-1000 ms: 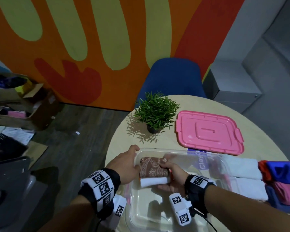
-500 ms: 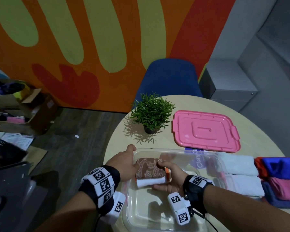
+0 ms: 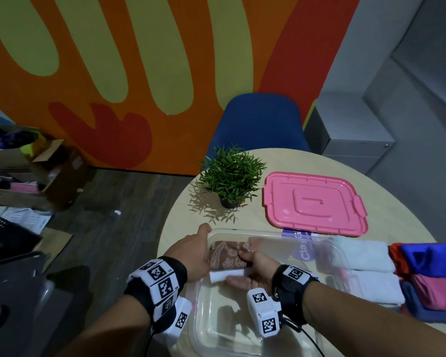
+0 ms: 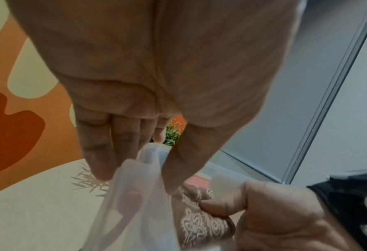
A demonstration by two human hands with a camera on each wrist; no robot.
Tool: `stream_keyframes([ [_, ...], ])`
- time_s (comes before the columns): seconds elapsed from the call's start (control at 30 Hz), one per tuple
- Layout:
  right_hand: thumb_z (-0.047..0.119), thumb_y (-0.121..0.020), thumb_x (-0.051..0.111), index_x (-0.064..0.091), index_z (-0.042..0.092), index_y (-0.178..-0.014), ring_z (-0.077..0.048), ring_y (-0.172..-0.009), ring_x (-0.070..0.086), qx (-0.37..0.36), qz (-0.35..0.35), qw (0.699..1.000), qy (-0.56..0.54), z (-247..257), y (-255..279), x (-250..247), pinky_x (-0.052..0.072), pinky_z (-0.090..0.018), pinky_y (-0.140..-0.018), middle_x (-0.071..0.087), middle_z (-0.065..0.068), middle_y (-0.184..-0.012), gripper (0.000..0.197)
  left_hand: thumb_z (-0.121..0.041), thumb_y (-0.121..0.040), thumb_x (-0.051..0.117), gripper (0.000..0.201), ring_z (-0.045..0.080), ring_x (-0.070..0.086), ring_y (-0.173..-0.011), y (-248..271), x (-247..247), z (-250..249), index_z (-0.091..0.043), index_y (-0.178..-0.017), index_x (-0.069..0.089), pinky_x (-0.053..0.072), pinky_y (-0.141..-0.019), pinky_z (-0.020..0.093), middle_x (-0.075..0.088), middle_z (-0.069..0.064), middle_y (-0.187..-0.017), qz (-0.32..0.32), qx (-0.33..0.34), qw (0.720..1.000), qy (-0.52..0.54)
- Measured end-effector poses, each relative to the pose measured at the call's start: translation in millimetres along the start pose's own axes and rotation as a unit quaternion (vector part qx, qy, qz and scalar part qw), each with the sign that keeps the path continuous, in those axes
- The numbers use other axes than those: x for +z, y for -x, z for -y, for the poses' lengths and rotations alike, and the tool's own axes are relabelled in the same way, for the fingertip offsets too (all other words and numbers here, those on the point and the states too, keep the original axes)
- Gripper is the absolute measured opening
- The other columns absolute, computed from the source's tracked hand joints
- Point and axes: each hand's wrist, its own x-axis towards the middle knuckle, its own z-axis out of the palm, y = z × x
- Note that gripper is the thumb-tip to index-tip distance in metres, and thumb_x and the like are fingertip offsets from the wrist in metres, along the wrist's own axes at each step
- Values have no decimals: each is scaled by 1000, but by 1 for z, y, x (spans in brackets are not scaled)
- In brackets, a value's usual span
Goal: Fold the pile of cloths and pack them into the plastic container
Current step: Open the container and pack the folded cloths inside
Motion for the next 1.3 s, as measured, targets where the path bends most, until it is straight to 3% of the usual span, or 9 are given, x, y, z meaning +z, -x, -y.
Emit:
stream_keyframes([
  [0.13, 18, -104, 45, 55, -2, -116, -39, -79, 68, -7, 3, 998, -63, 2, 1, 0, 56, -48, -68, 72, -25, -87, 25, -15, -83, 65, 77, 24, 60, -95, 0, -2, -3, -25, -142, 18, 50, -80, 35, 61, 7, -120, 7, 6, 1000, -7],
  [0.33, 16, -104, 38, 61, 9, -117, -39, -70, 72, -10, 16, 997, -78, 4, 8, -2, 56, -48, -67, 74, -24, -82, 27, -17, -84, 64, 72, 24, 61, -88, 0, -5, -7, -23, -140, 19, 51, -74, 36, 62, 7, -103, 9, -1, 1000, -23],
  [0.53, 18, -100, 49, 56, 4, -109, -38, -85, 66, -23, 5, 999, -26, 8, 23, 3, 54, -49, -69, 73, -20, -74, 18, -12, -88, 59, 64, 25, 57, -111, 1, -8, -15, -19, -143, 26, 50, -91, 39, 55, 7, -129, -17, 6, 999, -45],
  [0.67, 20, -95, 57, 58, 5, -116, -39, -88, 70, -28, 10, 1000, 5, 6, 25, 6, 56, -55, -75, 75, -19, -87, 25, -2, -87, 54, 77, 27, 51, -126, 5, -8, -20, -21, -152, 18, 46, -99, 39, 49, 8, -142, -24, 22, 996, -88],
  [0.8, 22, -91, 65, 55, 4, -125, -43, -103, 68, -30, 11, 999, 31, 1, 28, 6, 56, -56, -82, 72, -24, -107, 39, 1, -86, 51, 80, 30, 56, -117, 8, -8, -21, -23, -154, 16, 48, -88, 36, 54, 11, -136, -23, 19, 995, -93],
  [0.97, 22, -90, 67, 52, 2, -127, -44, -107, 67, -35, 22, 997, 61, -1, 33, 5, 55, -53, -91, 71, -26, -108, 45, 1, -87, 50, 80, 30, 57, -112, 7, -9, -21, -23, -154, 14, 45, -78, 33, 55, 12, -133, -14, 15, 996, -89],
  [1.07, 22, -91, 65, 53, 0, -125, -43, -101, 69, -45, 26, 996, 73, 1, 40, 4, 56, -53, -86, 73, -24, -103, 42, -1, -88, 49, 78, 29, 57, -113, 5, -10, -20, -24, -154, 15, 45, -78, 32, 55, 11, -133, -8, 19, 997, -77],
  [1.2, 23, -89, 64, 51, 2, -116, -39, -78, 70, -30, -4, 991, 127, 9, 66, -3, 59, -42, -75, 73, -22, -79, 37, -11, -93, 53, 70, 25, 43, -134, 2, -13, -21, -21, -153, 20, 42, -103, 34, 36, 4, -153, -21, 28, 997, -70],
  [1.3, 20, -92, 58, 51, 12, -108, -33, -63, 70, -35, -9, 990, 140, 22, 97, -14, 59, -35, -54, 64, -25, -100, 19, -23, -96, 54, 61, 25, 44, -133, 1, -16, -36, -19, -150, 27, 41, -105, 35, 38, 6, -151, -53, 52, 994, -80],
])
